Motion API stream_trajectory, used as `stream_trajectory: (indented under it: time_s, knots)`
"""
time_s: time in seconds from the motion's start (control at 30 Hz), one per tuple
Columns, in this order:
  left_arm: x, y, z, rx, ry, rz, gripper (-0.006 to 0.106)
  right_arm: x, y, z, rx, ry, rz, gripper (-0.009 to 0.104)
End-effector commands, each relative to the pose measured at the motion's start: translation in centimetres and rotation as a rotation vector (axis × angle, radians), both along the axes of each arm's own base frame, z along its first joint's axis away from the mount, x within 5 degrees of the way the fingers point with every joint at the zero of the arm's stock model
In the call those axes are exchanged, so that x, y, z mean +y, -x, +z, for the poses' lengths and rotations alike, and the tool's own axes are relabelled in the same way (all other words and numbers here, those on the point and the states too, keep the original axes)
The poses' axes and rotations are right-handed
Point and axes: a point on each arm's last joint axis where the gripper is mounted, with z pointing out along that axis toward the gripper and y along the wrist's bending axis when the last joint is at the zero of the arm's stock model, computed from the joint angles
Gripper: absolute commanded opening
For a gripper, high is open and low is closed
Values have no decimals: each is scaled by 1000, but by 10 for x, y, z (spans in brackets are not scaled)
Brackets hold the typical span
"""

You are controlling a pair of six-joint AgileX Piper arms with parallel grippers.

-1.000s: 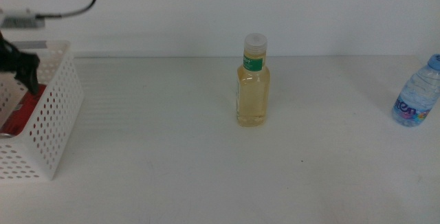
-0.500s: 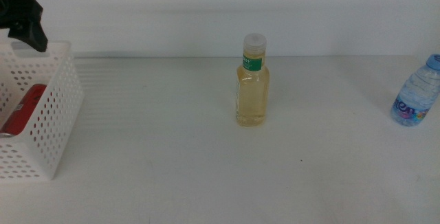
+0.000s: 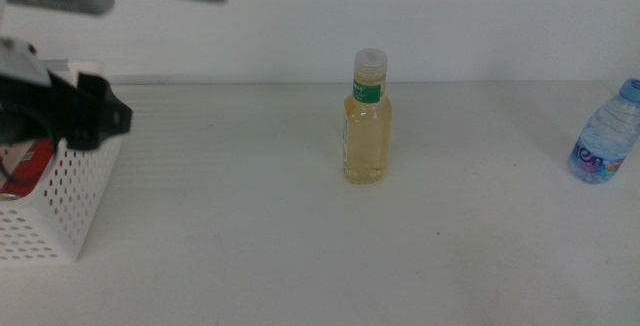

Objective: Use arms to grab the bottles and put them into the dustbin to the left of the table.

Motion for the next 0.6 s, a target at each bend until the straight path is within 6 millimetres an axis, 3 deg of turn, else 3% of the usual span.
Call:
stream_trajectory:
  time_s: [0.0,0.2,0.37,0.57]
  knots:
    - [-7,11,11,-167,66,-20,69,0,1,9,-84,30,3,79]
    - [-20,29,-20,-205,168,-51,69,0,1,9,-84,30,3,79]
    - [-23,28,-43,-184,263,-4,69,0,1,9,-84,30,3,79]
    - [-26,30,-69,-237,244,-29,69,0,1,9,-84,30,3,79]
